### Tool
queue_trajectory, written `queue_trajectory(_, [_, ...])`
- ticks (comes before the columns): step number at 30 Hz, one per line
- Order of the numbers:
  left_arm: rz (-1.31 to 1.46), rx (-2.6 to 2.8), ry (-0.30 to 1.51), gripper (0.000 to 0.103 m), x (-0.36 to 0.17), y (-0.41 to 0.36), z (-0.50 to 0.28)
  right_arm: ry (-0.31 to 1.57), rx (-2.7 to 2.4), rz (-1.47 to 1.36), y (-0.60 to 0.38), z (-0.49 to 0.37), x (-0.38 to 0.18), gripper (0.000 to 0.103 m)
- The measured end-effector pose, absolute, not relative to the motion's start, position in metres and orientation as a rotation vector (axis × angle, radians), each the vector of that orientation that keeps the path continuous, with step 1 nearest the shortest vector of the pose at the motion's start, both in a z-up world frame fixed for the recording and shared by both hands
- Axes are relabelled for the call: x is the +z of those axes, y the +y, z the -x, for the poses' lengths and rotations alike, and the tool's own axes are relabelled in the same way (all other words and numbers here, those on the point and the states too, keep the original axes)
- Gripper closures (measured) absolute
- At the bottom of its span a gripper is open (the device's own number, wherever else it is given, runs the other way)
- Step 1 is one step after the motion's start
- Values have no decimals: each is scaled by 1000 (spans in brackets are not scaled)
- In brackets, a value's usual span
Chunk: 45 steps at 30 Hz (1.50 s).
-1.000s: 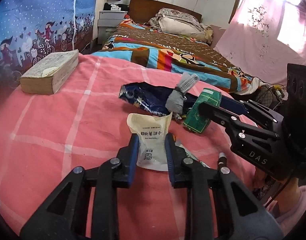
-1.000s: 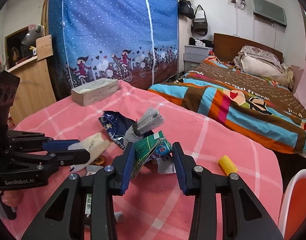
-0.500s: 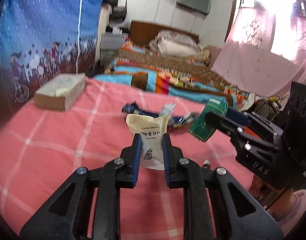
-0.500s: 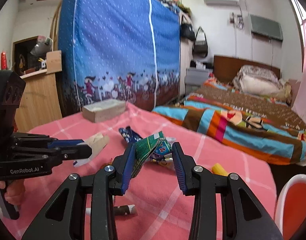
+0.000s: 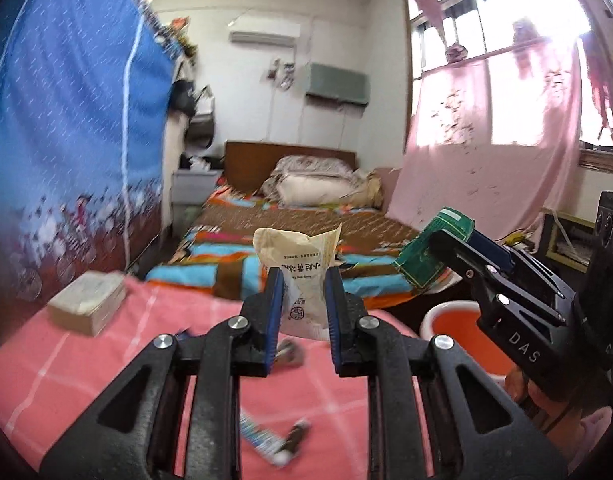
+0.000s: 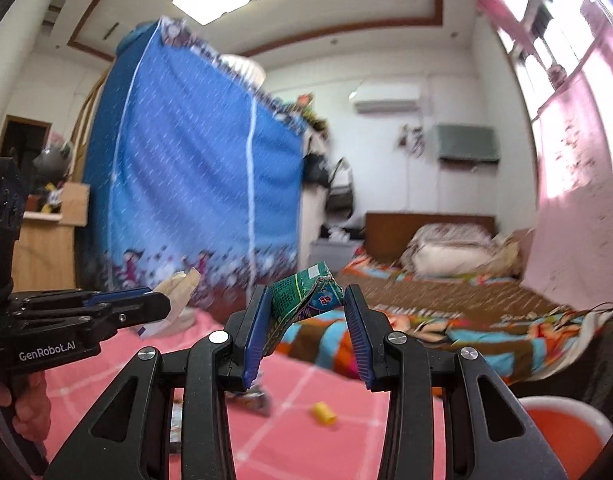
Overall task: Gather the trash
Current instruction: 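Carry both items over the orange bucket and open both tools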
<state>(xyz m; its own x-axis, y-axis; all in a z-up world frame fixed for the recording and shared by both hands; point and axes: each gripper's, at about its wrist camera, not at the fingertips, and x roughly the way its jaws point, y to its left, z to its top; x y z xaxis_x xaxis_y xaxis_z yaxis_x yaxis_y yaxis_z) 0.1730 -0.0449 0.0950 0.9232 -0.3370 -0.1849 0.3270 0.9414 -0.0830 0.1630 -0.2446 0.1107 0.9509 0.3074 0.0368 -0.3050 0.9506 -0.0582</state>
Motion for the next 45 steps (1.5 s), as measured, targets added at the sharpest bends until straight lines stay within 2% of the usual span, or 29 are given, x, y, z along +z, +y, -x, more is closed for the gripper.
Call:
queue_trajectory(9, [-22, -486, 124, 78, 109, -109, -169, -119, 126, 20, -301, -150, 120, 67])
queue_trajectory(19, [-63, -643, 144, 78, 103, -172, -172, -101, -41, -20, -359, -137, 114, 67])
queue_trajectory(32, [-100, -769, 402, 78, 69, -257, -198, 144, -171, -80, -417, -151, 82, 67])
queue_trajectory(45, [-58, -786, 645, 76, 39, -287, -224, 350, -201, -144, -442, -169, 60, 64])
